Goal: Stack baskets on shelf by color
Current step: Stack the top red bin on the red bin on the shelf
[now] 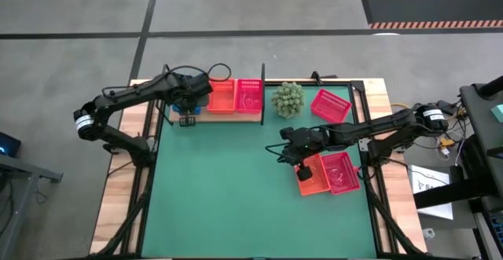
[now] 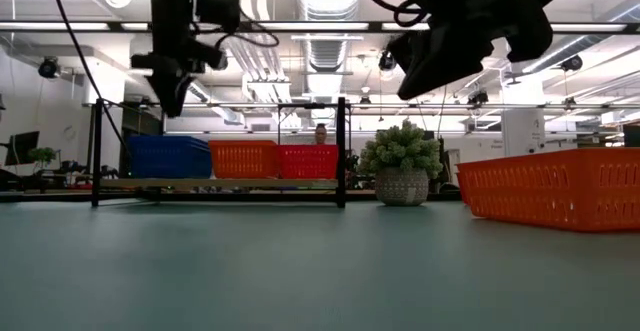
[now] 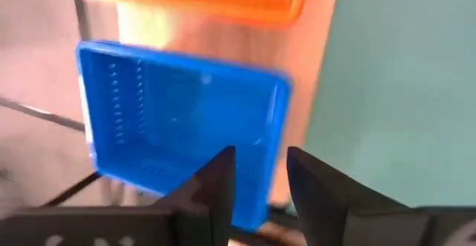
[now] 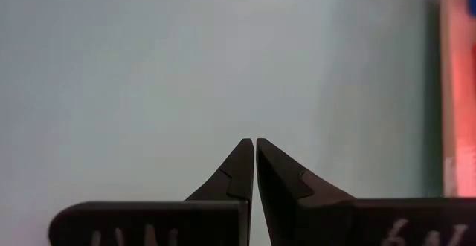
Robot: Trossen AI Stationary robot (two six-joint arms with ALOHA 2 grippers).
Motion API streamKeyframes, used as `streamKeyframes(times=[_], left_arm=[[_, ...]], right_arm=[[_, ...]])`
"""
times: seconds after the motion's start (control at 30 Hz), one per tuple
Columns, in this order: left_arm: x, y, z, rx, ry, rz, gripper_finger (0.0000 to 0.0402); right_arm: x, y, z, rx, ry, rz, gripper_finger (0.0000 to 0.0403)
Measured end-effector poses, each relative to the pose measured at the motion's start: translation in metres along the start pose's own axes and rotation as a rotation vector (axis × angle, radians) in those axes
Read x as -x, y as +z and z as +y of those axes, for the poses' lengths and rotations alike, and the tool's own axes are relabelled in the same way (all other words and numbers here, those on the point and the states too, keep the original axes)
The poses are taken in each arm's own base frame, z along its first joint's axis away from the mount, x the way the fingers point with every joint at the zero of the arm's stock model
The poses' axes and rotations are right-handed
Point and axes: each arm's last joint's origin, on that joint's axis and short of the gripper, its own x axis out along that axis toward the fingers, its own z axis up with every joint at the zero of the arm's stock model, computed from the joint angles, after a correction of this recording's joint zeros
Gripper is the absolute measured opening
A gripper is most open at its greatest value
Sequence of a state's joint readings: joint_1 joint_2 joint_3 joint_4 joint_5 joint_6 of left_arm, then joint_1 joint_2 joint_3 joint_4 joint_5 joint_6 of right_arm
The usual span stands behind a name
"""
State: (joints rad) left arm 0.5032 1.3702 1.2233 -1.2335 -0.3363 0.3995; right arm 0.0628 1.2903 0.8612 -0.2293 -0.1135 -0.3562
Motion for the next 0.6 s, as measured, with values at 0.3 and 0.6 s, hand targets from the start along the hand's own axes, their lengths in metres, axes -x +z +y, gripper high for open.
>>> streamKeyframes(times=[0.3, 0.6], left_arm=[[0.058, 0.027, -0.072, 0.181, -0.136, -0.710, 0.0109], [0.079, 0.015, -0.157, -0.001, -0.044, -1.267, 0.0109]], right_arm=[[0.010, 0.001, 0.015, -0.116, 0.031, -0.011, 0.0011], [0.036, 0.011, 0.031, -0.239, 0.061, -0.069, 0.0011]])
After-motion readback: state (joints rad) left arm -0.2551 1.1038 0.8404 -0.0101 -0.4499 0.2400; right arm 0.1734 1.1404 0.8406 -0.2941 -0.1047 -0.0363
